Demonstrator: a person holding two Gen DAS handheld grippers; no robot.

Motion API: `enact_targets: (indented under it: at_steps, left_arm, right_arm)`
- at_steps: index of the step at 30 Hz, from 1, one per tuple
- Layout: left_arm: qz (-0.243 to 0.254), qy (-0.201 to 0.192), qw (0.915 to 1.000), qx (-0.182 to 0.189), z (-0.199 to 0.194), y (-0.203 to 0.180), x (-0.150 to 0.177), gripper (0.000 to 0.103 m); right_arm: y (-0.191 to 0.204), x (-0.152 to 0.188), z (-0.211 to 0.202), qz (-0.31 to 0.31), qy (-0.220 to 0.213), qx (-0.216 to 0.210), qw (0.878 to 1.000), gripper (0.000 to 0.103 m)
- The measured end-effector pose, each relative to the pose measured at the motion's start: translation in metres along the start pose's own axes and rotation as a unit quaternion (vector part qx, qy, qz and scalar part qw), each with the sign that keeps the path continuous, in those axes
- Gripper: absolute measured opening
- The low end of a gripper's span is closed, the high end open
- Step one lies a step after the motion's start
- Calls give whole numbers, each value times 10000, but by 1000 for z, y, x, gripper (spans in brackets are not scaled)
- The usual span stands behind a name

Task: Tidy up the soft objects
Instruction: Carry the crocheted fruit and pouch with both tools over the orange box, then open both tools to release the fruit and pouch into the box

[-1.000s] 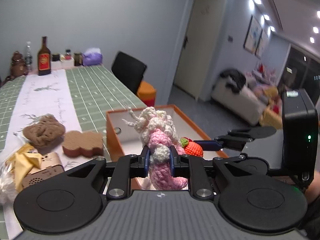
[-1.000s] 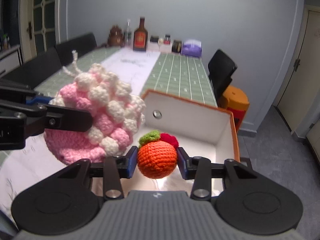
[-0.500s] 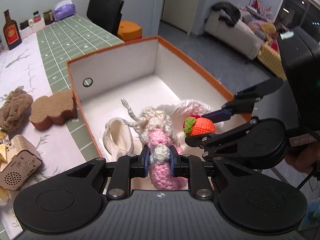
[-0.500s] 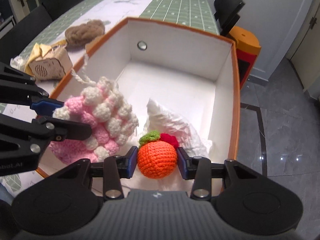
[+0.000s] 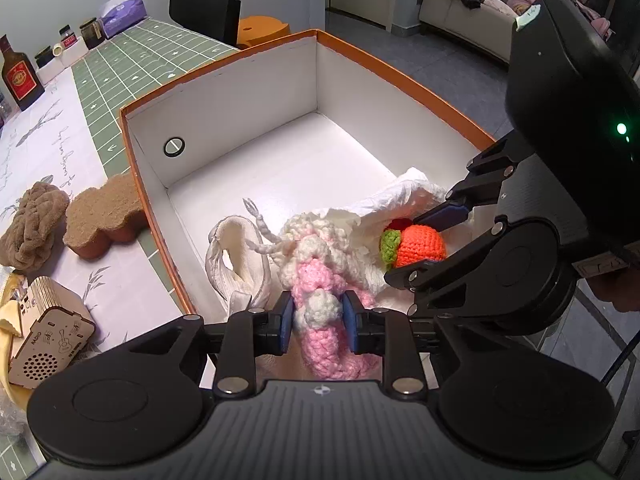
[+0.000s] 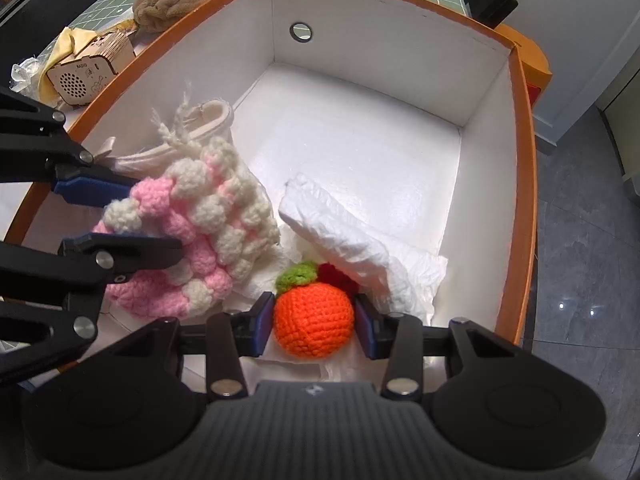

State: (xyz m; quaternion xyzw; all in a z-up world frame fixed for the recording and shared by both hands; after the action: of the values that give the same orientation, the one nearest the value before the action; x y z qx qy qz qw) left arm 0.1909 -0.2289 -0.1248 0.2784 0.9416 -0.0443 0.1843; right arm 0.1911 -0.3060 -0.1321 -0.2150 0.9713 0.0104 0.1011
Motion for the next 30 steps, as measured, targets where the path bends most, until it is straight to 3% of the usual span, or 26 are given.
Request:
enact_targets:
  at_steps: [4,12,16,18,26,30]
  left_arm:
    - [-176,-97,9998,21,-6,4,-2,48]
    - [-191,-307,9993,15,-21,10,-1,59]
    - [-236,-458,9986,75,-31,11,0,61]
    - [-305,-560,9980,44,-37,14,0,61]
    - [-626,-1060,9924,59,-69,32,6,61]
    - [-874,-1511,9846,-24,-86,45,14,61]
  right_arm:
    - [2,1,-3,-20,45,24,10000,46]
    - [10,4,-21,-288,-17,233,9993,60]
    - [9,3,-36,-285,-159,337,9989,62]
    - [6,4,-43,-265,-253,418,9985,74]
    - [2,4,-74,111,-863,599,9944,74]
    - [11,2,-84,348,-1349,827,9868,74]
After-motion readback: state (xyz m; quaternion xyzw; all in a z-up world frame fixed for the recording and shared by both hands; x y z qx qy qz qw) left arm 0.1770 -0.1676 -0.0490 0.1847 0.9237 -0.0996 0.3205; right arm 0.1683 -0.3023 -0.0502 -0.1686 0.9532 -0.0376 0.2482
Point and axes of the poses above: each gripper's, at about its wrist camera, not at the fingertips, and z roughly the way its jaws point, y to its left, x to its underside, the point moved 9 cm from there along z, roughly the way its jaws point, and after that the axes turned 7 degrees about y, right-handed, at the moved point
